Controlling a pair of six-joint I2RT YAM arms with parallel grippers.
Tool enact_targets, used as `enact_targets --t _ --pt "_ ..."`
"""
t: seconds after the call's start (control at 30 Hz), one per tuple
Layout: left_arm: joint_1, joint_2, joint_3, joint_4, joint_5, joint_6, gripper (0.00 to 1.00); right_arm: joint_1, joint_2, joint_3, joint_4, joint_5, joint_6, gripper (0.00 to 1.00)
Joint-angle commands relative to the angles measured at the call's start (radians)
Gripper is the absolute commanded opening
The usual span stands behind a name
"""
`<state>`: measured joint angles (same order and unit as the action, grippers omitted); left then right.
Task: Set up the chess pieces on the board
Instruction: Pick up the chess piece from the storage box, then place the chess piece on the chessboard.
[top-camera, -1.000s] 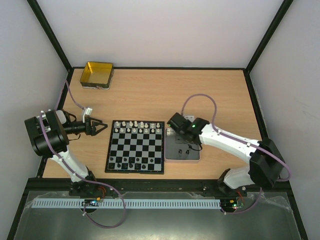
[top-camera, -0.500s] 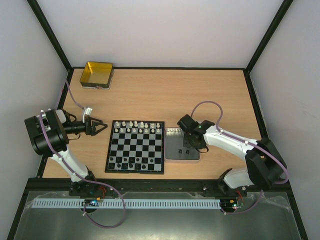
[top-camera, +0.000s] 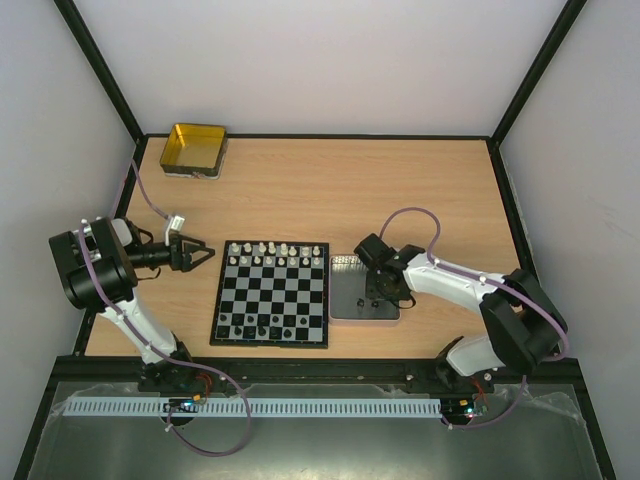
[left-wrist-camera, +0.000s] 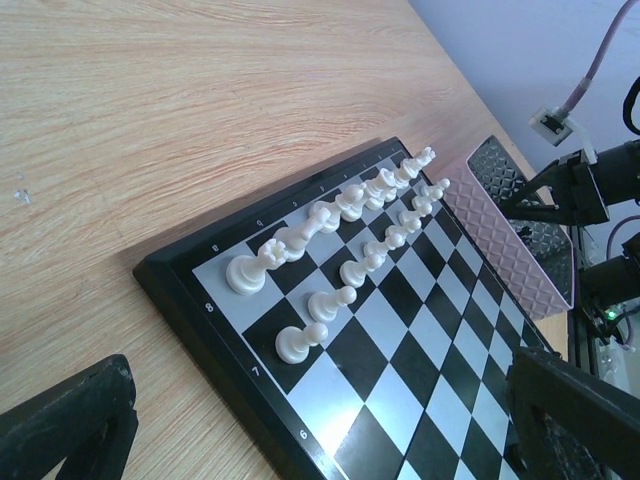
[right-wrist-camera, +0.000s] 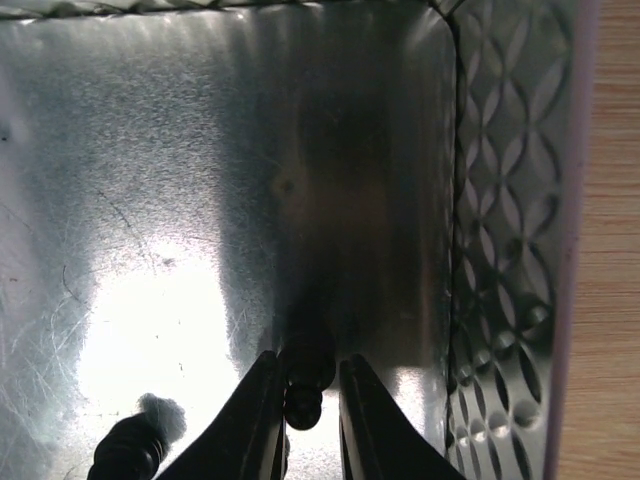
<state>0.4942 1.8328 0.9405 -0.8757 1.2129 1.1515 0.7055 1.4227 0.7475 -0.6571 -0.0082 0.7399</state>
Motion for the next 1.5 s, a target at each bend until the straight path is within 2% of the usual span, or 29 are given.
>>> enact_targets --t 0.0,0.17,0.5,0.6,0.7,0.9,1.07,1.47 --pt "0.008 0.014 0.025 -0.028 0.04 0.054 1.0 -0.009 0.012 -0.017 0.017 0.015 -0.008 0.12" --pt "0.009 0.018 0.027 -0.038 0.041 0.064 1.0 -0.01 0.012 -0.011 0.014 0.033 -0.004 0.05" --pt "0.012 0.029 0.035 -0.067 0.046 0.094 1.0 0.005 -0.023 0.083 -0.089 0.102 -0.013 0.02" --pt "0.014 0.032 0.039 -0.074 0.048 0.101 1.0 0.063 -0.028 0.161 -0.15 0.152 -0.004 0.02" --pt "0.014 0.036 0.04 -0.079 0.047 0.104 1.0 0.175 -0.003 0.244 -0.185 0.179 0.035 0.02" --pt "0.014 0.037 0.042 -0.081 0.048 0.106 1.0 0.422 0.125 0.367 -0.193 0.167 0.085 0.02" --pt "0.014 0.041 0.045 -0.082 0.047 0.105 1.0 0.537 0.212 0.395 -0.164 0.124 0.091 0.02" --pt "0.014 0.04 0.044 -0.077 0.048 0.101 1.0 0.557 0.249 0.355 -0.082 0.029 0.057 0.02"
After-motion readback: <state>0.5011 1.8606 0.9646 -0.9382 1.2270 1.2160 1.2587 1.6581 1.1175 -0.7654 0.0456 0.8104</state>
